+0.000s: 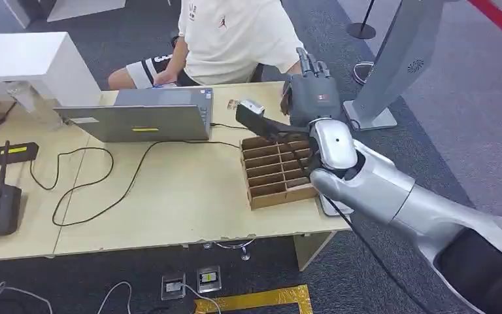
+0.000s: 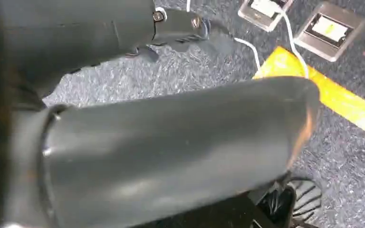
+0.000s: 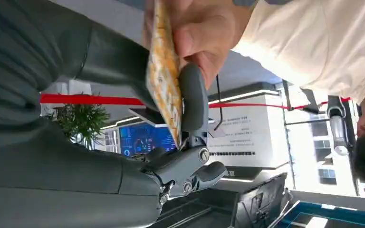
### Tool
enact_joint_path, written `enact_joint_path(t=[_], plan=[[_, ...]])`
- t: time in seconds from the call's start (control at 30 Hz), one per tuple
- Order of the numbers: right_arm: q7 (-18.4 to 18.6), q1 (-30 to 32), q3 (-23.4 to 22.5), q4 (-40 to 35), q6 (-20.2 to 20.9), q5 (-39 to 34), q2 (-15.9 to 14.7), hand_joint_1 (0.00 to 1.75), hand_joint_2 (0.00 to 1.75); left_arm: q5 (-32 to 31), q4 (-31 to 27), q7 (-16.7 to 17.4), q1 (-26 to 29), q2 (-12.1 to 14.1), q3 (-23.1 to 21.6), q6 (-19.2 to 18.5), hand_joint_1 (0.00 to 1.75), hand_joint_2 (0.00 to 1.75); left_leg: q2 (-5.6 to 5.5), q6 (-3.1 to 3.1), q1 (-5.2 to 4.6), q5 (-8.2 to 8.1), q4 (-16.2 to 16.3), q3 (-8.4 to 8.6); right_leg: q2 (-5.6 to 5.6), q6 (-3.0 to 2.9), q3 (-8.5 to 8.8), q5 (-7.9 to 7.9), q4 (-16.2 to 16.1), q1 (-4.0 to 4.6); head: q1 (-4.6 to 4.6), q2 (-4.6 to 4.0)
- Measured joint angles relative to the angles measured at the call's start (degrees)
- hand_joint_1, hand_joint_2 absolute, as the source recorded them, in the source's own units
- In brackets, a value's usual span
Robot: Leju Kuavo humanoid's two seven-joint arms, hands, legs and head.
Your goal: Pass the card to the sensor for recognition and then transmit it.
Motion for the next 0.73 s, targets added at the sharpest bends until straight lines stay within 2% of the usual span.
enact_joint_path(t=[0.03, 0.07, 0.4, 0.6, 0.73], plan=[[0.0, 0.0, 0.37, 0.43, -0.06, -0.28, 0.22, 0.14, 1.75, 0.0, 0.0, 0.07, 0.01, 0.0, 0.02, 0.0, 0.0, 0.0, 0.0, 0.0, 0.0, 0.0, 0.0, 0.01, 0.0, 0.0, 0.0, 0.0, 0.0, 0.0, -0.02, 0.0], [0.0, 0.01, 0.7, 0.85, -0.13, -0.44, 0.46, 0.0, 1.75, 0.0, 0.0, 0.18, 0.03, 0.0, 0.02, 0.0, 0.0, 0.0, 0.0, 0.0, 0.0, 0.0, 0.0, 0.01, 0.0, 0.0, 0.0, 0.01, 0.0, 0.0, -0.02, 0.0], [0.02, 0.29, 2.82, 3.76, -0.72, 0.04, 1.01, 0.0, 1.75, 0.0, 0.0, 0.94, 0.29, -0.13, 0.07, 0.0, 0.0, 0.0, 0.0, 0.0, 0.0, 0.01, 0.01, 0.01, 0.0, 0.0, -0.04, 0.01, 0.02, 0.01, 0.0, 0.0], [0.02, 0.57, 1.44, 3.02, -5.3, 5.42, -1.09, 0.0, 1.75, 0.0, 0.0, 0.4, 0.12, 0.31, 0.02, 0.0, 0.0, 0.0, 0.03, 0.0, 0.0, 0.01, 0.02, 0.03, 0.06, 0.0, -0.07, 0.02, 0.0, 0.0, 0.0, 0.0], [0.04, 1.95, -1.92, -0.35, -10.61, 11.12, -4.11, 0.0, 1.75, 0.0, 0.0, -0.98, 0.0, 0.94, 0.04, 0.0, 0.0, 0.0, 0.04, 0.0, 0.0, 0.0, 0.03, 0.05, 0.07, 0.0, -0.04, 0.02, -0.02, 0.0, -0.02, 0.0]])
